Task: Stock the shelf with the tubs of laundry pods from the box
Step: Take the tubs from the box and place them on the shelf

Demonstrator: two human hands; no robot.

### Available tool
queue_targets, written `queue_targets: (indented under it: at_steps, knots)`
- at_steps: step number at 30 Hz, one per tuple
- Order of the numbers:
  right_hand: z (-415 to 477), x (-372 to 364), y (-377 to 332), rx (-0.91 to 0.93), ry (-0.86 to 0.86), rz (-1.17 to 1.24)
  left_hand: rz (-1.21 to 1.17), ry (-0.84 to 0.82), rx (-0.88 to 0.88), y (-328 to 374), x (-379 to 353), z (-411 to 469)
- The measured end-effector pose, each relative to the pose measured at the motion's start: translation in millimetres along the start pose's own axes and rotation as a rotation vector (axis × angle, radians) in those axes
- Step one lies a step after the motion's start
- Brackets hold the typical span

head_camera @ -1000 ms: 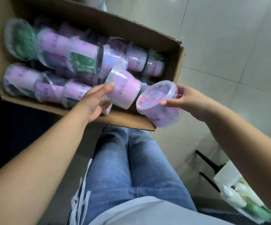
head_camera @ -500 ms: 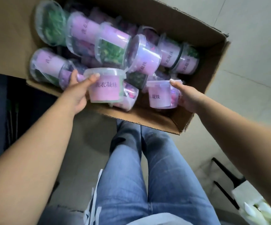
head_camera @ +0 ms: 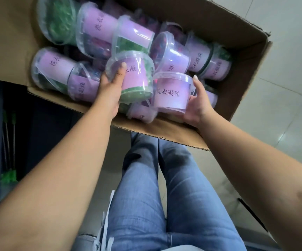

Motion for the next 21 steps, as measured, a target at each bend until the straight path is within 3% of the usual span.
queue_targets:
  at_steps: [2, 5, 8, 10, 13, 16, 21]
  knots:
    - [2.6, -2.1, -0.1, 0.044, 0.004, 0.023, 0.026, -0.035, -0.020, 0.0, 3.3, -0.4]
    - [-0.5, -10.4, 11.4, 0.008, -0.083, -0.163, 0.011, -0.089, -0.063, -0.3, 11.2, -2.5]
    - [-7.1, -14.3, 11.5, 0.043, -0.043, -0.255, -0.021, -0.124, -0.069, 1.7, 19.3, -12.2]
    - [-17.4, -17.8, 5.6, 0.098, 0.028, -0.337, -0.075, -0.156, -0.032, 5.2, 24.6, -24.0]
    - [-42.4, -30.9, 2.3, 0.091, -0.058, -0.363, -0.206, -0.245, -0.018, 20.0, 33.7, -46.3]
    - [-80.6, -52.0, -5.0, 0.151, -0.156, -0.438, -0.295, -0.333, -0.092, 45.7, 45.3, -77.9]
    - [-155.3, -113.5, -16.6, 0.314, -0.236, -0.626, -0.394, -0.303, -0.322, 104.3, 84.5, -145.3]
Point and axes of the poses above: each hand's wrist, its own z-axis towards the middle knuckle, its own x-axis out of the back of the hand, y = z × x, the point moved 7 cm from there along z, towards the middle knuckle, and after that the axes turned 8 degrees about -x, right-handed, at the moved point
